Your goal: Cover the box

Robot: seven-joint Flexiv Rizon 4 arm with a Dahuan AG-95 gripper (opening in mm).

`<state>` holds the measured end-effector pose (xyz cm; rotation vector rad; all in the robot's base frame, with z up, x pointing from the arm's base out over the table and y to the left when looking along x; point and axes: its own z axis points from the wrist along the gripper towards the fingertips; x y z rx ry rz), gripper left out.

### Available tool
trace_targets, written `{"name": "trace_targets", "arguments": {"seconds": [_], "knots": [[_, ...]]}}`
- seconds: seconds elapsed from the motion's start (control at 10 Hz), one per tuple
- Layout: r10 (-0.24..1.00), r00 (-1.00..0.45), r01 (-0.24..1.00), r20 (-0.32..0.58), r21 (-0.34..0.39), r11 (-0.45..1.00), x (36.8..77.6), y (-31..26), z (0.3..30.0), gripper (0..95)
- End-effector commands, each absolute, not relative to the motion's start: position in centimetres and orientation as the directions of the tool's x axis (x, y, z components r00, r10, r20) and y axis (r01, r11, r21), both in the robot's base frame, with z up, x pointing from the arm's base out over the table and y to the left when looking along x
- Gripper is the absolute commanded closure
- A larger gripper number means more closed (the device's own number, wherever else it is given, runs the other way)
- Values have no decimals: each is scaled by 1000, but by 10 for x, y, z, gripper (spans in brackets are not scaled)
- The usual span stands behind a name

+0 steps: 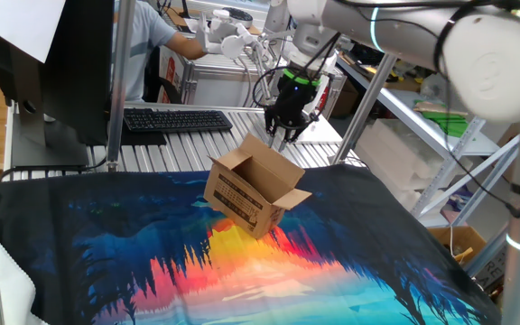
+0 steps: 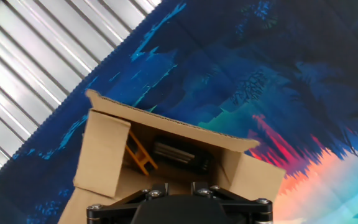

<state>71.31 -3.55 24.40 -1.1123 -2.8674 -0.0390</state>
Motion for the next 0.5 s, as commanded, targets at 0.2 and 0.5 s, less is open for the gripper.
{"name": "trace_targets", "arguments": {"seconds": [0.2, 0.5], "knots": [[687, -724, 688, 65, 1, 725, 710, -36, 244, 760], [659, -750, 660, 58, -3, 751, 710, -36, 244, 760]]}}
